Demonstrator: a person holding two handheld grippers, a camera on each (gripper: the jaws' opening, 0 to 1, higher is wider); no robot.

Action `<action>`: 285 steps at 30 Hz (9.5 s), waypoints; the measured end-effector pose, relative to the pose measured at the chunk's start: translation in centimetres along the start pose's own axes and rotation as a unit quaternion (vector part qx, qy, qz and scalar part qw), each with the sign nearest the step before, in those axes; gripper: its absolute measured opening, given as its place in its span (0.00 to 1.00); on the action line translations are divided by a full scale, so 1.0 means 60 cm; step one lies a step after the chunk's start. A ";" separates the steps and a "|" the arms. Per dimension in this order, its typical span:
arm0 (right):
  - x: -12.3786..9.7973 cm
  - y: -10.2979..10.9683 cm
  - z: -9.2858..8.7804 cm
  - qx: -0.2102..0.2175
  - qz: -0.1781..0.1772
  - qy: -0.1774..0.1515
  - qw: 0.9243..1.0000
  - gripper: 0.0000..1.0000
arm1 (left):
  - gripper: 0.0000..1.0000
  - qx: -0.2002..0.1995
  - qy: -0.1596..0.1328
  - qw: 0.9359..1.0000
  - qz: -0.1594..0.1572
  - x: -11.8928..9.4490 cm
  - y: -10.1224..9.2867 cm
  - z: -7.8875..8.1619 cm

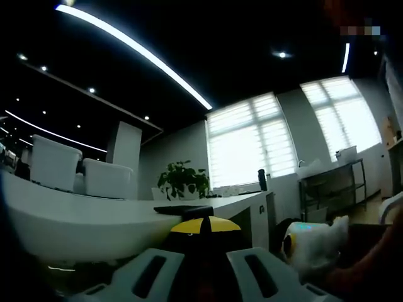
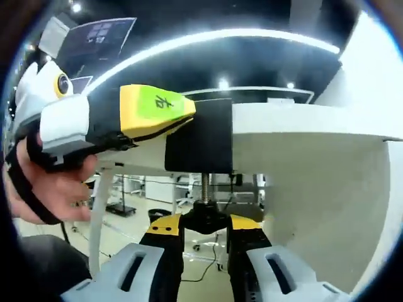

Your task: Clamp the fixed fixture on the desktop, loosen the retaining clip, secure it to the edge of the desk, and tighten the retaining clip.

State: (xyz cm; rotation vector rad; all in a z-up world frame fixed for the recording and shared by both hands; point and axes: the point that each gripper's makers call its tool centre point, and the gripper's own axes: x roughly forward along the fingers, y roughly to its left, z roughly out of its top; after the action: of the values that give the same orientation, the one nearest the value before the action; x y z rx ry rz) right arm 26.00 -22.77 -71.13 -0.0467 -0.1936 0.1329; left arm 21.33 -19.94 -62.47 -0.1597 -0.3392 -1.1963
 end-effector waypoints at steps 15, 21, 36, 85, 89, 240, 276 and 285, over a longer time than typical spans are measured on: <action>-0.002 0.020 -0.012 0.038 0.240 0.032 0.970 0.25 | 0.03 -0.005 -0.004 1.000 -0.002 -0.003 0.002 0.000; -0.029 0.007 -0.054 0.047 0.136 0.029 0.989 0.42 | 0.03 -0.006 -0.005 1.000 -0.002 -0.004 0.002 0.000; -0.073 0.036 0.021 -0.017 -0.109 -0.032 0.993 0.44 | 0.03 0.001 0.001 1.000 0.004 -0.003 0.002 0.000; 0.009 -0.010 -0.030 0.082 0.128 0.006 0.988 0.37 | 0.03 -0.013 -0.005 1.000 0.002 -0.006 0.007 0.000; -0.045 -0.027 -0.019 0.122 -0.002 -0.021 0.992 0.44 | 0.03 -0.012 -0.004 1.000 0.001 -0.004 0.005 -0.001; 0.048 0.025 -0.016 0.077 0.285 0.021 0.955 0.27 | 0.03 -0.002 -0.007 1.000 0.002 -0.007 0.006 0.001; -0.063 0.003 0.010 0.016 -0.099 -0.012 0.995 0.39 | 0.03 -0.001 -0.001 1.000 0.011 -0.010 0.005 -0.002; -0.062 0.020 0.017 -0.002 -0.124 -0.004 0.992 0.39 | 0.03 0.009 0.004 1.000 0.009 -0.012 0.005 -0.001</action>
State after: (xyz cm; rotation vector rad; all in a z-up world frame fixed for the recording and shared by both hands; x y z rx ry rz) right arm 22.03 -22.08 -70.91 -0.0269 -0.2054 -0.1147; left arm 21.42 -19.23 -62.75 -0.1421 -0.3404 -1.1763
